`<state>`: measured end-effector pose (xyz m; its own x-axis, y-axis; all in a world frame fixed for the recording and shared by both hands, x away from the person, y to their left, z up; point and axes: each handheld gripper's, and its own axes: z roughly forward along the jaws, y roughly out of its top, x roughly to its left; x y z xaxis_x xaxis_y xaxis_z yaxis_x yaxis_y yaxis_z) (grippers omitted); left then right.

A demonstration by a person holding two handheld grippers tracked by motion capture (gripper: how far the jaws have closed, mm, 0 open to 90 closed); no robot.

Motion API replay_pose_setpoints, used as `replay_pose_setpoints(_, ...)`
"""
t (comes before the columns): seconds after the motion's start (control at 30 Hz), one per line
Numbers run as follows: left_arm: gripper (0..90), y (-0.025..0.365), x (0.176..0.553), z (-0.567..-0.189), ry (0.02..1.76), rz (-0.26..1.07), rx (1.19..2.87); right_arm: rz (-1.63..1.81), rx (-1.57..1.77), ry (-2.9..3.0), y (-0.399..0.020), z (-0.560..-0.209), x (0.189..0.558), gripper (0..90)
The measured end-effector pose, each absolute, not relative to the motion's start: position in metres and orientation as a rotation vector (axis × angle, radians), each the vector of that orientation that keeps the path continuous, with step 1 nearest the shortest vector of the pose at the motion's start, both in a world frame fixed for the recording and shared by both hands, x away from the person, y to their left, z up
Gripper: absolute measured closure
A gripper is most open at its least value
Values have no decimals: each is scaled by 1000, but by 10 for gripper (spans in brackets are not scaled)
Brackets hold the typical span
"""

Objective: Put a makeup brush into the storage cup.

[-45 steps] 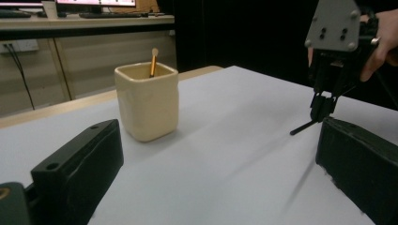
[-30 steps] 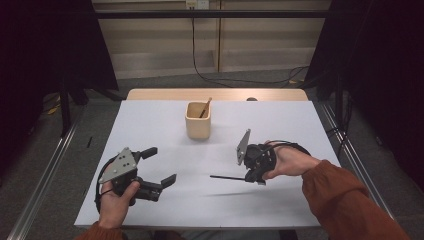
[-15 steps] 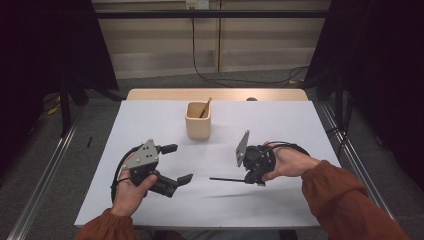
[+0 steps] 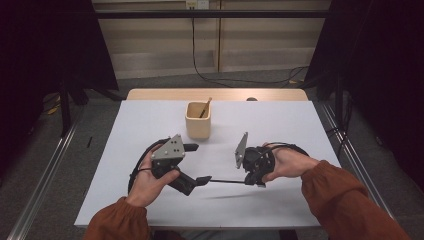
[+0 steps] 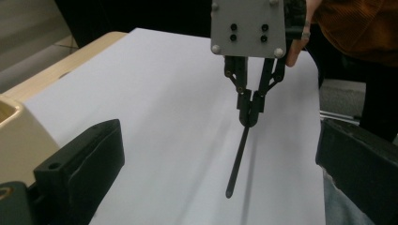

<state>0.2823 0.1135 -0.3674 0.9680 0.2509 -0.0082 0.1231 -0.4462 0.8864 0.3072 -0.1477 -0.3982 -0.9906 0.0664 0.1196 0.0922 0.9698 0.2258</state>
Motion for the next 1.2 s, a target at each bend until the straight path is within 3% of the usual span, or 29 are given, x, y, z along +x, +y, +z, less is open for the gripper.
replay_pose_setpoints(0.57, 35, 91, 296, -373, 197, 122, 2169, -330, -84, -3006, -139, -398, 307, 861)
replay_pose_setpoints(1.2, 55, 62, 296, -393, 112, -24, 2409, -258, -66, -3002, -132, -401, 307, 860)
